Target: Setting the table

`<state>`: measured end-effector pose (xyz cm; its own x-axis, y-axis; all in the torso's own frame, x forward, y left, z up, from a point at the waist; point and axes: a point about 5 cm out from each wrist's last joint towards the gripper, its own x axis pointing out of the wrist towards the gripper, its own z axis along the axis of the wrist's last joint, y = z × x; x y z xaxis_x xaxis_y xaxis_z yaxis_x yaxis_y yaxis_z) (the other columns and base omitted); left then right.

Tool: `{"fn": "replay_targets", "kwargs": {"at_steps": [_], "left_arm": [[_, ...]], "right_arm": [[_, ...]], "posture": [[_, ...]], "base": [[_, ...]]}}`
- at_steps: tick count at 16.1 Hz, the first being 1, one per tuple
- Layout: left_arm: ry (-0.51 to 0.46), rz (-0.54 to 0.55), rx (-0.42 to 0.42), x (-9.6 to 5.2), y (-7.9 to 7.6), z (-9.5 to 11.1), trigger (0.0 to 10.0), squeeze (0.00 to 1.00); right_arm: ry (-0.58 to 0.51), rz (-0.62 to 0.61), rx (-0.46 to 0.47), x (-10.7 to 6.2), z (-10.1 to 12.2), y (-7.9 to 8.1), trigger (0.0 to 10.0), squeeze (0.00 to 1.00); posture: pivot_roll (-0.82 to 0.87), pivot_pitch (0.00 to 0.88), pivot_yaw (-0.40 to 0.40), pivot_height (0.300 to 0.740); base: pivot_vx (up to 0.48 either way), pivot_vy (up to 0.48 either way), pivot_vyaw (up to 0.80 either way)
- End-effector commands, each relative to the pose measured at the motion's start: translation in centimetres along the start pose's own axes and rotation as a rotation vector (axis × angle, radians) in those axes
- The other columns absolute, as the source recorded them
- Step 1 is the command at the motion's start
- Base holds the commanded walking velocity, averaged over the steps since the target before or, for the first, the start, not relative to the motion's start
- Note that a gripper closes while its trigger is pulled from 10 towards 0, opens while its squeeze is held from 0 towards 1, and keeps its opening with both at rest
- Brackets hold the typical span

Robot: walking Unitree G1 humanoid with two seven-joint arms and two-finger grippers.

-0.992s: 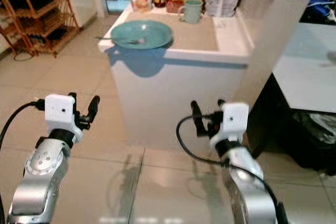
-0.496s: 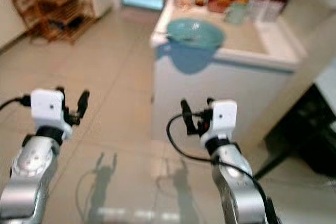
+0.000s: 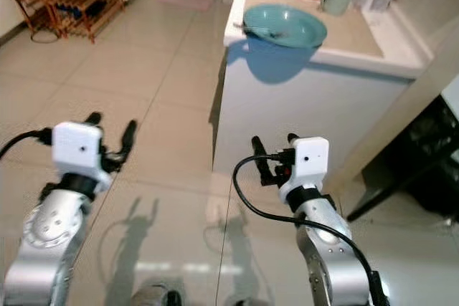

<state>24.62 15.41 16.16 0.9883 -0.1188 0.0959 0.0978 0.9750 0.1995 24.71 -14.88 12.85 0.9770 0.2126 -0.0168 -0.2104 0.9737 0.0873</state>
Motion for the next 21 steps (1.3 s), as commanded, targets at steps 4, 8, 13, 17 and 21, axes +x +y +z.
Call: {"fn": "replay_targets", "kwargs": {"at_steps": [4, 8, 13, 17, 21], "left_arm": [[0.031, -0.008, -0.034, -0.2, -0.3, 0.0, 10.0, 0.00], [0.078, 0.093, -0.086, 0.8, 0.2, -1.2, 10.0, 0.00], [0.056, 0.058, -0.065, 2.2, 0.9, -1.0, 10.0, 0.00], [0.027, 0.034, -0.081, 3.5, 0.1, -0.7, 10.0, 0.00], [0.028, 0.021, -0.057, 3.6, 0.4, -0.9, 10.0, 0.00]], "right_arm": [[-0.023, 0.056, 0.007, 0.5, 1.6, 0.7, 10.0, 0.00], [0.053, 0.121, -0.060, 2.7, 1.2, 1.2, 10.0, 0.00], [0.005, 0.065, -0.071, 4.3, 2.1, 0.4, 10.0, 0.00], [0.014, 0.108, -0.104, 4.8, 2.1, 0.6, 10.0, 0.00], [0.010, 0.118, -0.128, 5.1, 2.2, 0.7, 10.0, 0.00]], "posture": [[0.07, 0.143, -0.083, 0.740], [0.07, 0.068, -0.114, 0.740], [0.05, 0.000, 0.023, 0.740], [0.03, 0.000, 0.030, 0.740], [0.04, 0.000, 0.034, 0.740]], "base": [[0.000, 0.000, -0.34], [0.000, 0.000, 0.00], [0.000, 0.000, 0.00], [0.000, 0.000, 0.00], [0.000, 0.000, 0.00]]}}
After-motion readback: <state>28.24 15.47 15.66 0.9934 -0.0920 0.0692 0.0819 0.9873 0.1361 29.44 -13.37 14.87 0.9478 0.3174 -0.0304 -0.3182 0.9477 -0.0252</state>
